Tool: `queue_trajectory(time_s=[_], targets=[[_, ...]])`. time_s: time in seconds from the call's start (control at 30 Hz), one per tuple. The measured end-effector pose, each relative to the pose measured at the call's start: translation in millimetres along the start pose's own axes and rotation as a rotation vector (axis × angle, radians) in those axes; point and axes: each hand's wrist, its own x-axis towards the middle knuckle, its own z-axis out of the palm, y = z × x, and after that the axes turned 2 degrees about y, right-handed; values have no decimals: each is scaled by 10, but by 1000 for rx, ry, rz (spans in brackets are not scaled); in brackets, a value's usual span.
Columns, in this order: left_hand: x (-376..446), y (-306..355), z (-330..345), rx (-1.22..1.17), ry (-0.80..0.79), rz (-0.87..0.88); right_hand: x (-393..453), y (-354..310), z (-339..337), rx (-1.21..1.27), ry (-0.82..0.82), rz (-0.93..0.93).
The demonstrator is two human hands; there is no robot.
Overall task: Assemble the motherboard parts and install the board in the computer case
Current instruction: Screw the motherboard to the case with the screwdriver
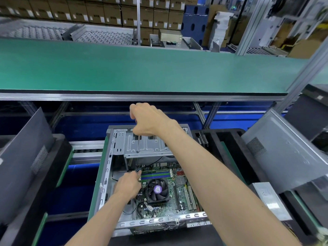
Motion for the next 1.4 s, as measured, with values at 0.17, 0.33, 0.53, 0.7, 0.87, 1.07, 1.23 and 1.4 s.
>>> queue_trajectory(time_s=[0.17, 0.33, 0.53, 0.7, 0.87, 1.07, 1.23, 1.4], targets=[[-10, 4, 7, -1, 10, -5, -7, 33, 29, -32, 35, 38], [-9, -4, 8, -3, 12, -5, 80, -57, 77, -158, 88, 66], [-5, -4, 17, -18, 13, -15, 59, -53, 12, 2, -8, -9], [7, -6, 24, -19, 21, -9, 98, -15, 57, -176, 94, 50], [13, -19, 29, -14, 23, 10, 95, -42, 52, -127, 64, 33], [14, -10, 37, -19, 21, 2, 72, -5, 40, -47, 29, 11], [0, 0, 21, -19, 15, 3, 106, 39, 65, -197, 96, 67], [7, -7, 21, -7, 15, -3, 79, 2, 30, -1, 5, -1]])
